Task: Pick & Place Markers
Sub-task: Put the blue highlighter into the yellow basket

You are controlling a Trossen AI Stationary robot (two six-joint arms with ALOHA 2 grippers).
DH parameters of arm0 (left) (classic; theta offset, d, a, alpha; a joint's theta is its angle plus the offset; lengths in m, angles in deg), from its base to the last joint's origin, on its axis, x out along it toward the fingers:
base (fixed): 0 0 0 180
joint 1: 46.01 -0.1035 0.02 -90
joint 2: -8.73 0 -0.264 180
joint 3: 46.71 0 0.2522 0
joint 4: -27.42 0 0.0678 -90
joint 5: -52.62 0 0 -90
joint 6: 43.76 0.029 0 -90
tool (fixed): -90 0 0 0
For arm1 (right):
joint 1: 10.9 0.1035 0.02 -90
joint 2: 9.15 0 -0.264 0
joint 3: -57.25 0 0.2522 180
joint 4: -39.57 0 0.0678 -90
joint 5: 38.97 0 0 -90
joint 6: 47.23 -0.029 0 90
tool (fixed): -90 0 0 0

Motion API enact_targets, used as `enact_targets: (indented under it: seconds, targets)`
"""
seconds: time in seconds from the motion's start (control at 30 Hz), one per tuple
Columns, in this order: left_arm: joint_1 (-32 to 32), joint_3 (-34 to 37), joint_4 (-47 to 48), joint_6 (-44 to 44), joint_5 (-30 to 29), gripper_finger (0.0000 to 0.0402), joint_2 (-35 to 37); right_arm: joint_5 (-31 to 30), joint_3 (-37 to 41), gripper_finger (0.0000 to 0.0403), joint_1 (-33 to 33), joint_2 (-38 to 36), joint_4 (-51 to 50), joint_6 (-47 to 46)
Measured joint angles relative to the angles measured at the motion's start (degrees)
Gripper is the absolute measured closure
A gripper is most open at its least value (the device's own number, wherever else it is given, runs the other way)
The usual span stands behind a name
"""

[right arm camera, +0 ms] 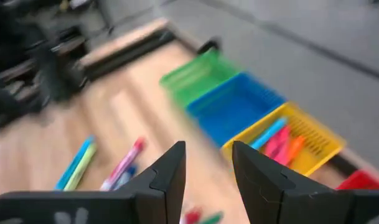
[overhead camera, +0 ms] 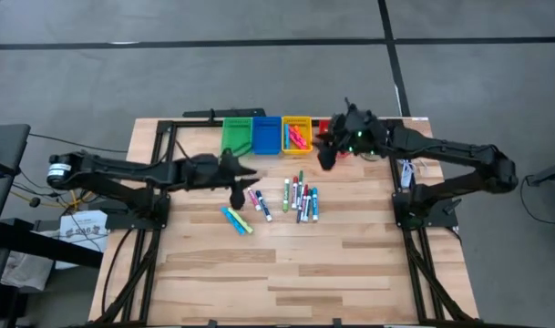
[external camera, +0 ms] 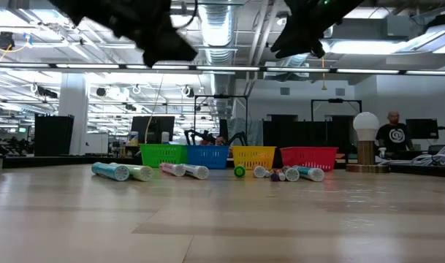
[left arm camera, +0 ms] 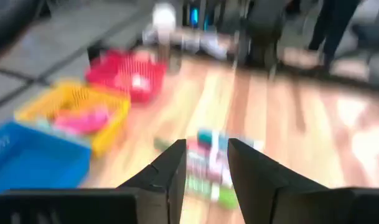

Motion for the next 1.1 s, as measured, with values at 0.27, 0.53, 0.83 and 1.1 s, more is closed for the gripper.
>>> enact_targets:
  seconds: [0.27,0.53,0.83,1.1]
  targets:
    - [4.4,6.1,13.2,3.7,2.5,0.0285,0.1,1.0,0.0,0.028,11.6,0.0,-9.6,0.0]
    - [11.8,11.3,16.2,6.3,5.4,0.0285,0.1,0.9,0.0,0.028,19.4,0.0,-10.7,-1.2]
    - [16.9,13.7,16.4,11.6,3.9,0.0285,-1.2,0.8,0.0,0.028,20.4,0.0,-10.7,-1.2]
    - [16.5,13.8,15.5,16.1,3.6,0.0285,-6.4,0.8,0.0,0.028,19.7,0.0,-10.7,-1.2]
